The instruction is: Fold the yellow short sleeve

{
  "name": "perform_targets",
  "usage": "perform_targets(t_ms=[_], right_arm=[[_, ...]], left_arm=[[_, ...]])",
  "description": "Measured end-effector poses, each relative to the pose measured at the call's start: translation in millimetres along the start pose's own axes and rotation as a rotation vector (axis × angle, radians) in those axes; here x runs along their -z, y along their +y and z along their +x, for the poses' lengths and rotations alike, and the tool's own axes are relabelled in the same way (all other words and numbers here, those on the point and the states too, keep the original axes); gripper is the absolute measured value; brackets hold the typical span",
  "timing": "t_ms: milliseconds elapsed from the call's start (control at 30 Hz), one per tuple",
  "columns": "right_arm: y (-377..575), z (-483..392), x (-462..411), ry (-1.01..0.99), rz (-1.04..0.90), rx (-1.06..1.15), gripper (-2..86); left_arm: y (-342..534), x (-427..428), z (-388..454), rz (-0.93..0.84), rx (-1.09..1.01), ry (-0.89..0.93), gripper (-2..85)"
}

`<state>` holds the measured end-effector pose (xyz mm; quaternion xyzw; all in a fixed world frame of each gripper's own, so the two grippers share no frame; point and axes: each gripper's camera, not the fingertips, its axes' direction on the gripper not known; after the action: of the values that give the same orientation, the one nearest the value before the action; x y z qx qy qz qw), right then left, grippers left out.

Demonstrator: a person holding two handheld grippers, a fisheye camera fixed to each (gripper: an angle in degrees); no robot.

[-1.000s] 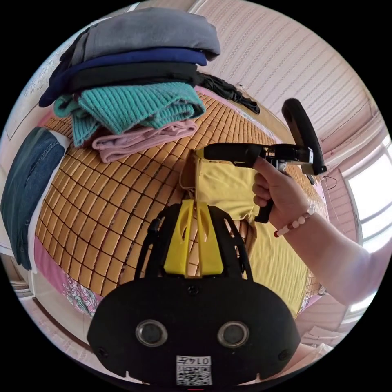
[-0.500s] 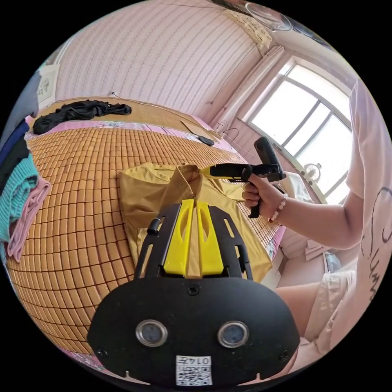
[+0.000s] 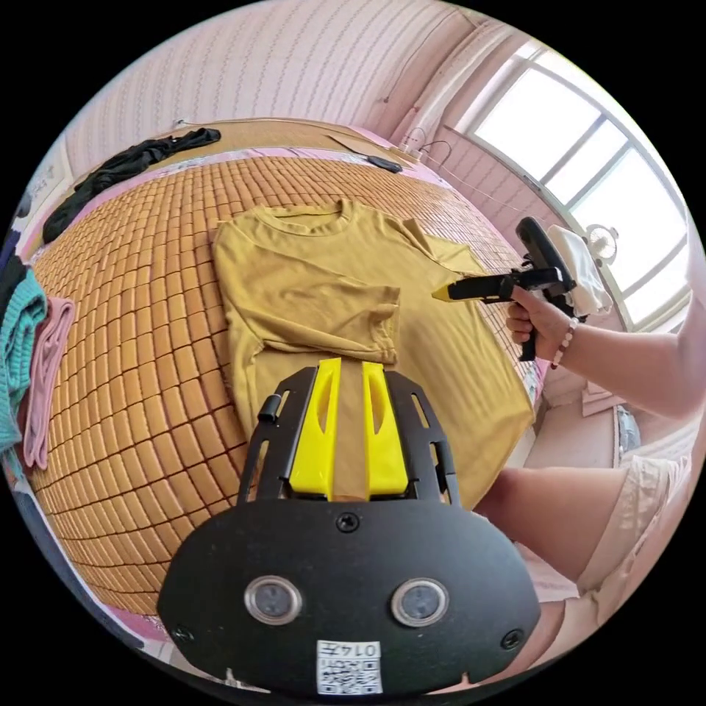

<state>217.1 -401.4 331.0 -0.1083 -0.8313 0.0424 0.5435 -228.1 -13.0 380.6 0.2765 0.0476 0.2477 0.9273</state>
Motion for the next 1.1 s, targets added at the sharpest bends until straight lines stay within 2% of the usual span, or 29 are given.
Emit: perform_targets(t_ms=[100,200,300,400,467,667,733,833,933,1033,1100], right_arm=[[-16.1,-18.3,-8.6,0.055,-0.033,0.064,7.2],[-24.2,-26.9,-15.3,0.060,-0.065,0.074,5.7],[-25.5,-29.7,-14.1,0.055,-0.073,0.062,2.3],[-23.7,-29.9,-5.9,0.047,-0.067,0.055,1.2],[-21.9,-29.4,1.5,0.043,-0.060,0.051,0.9],[-11.0,-27.5,17.7,0.016,-0.087,0.054,0.8],[-8.8,-34.6,29.3,0.097,-0.095,0.064,1.0],[-14.5,-60.1,46.1,0.207,-0.048,0.164,1.3],[-39.5,-89.9,45.1,0.069,0.001,0.281,2.7],[-74.0,-118.8,27.1,-0.010,0.023,0.339,7.5],[-90.9,-136.2,11.2,0.023,0.016,0.387,7.7]], left_arm=[[-10.4,-9.8,-20.0,0.003,0.055,-0.080,5.6],[-26.0,-23.0,-16.0,0.015,0.019,-0.009,5.9],[-41.7,-56.6,7.2,-0.048,-0.027,0.090,7.7],[-48.0,-100.4,31.5,-0.168,-0.098,0.103,7.5],[-50.0,-107.4,34.9,-0.169,-0.118,0.051,3.9],[-47.5,-98.9,15.6,-0.139,-0.113,0.109,5.7],[-50.0,-92.0,5.6,-0.117,-0.091,0.071,6.8],[-53.8,-78.9,-20.3,-0.041,-0.005,-0.086,7.0],[-55.8,-77.0,-32.8,0.062,0.015,-0.249,6.9],[-67.4,-96.1,-35.0,0.031,0.016,-0.220,8.2],[-70.7,-115.9,-35.4,-0.018,0.022,-0.211,8.4]])
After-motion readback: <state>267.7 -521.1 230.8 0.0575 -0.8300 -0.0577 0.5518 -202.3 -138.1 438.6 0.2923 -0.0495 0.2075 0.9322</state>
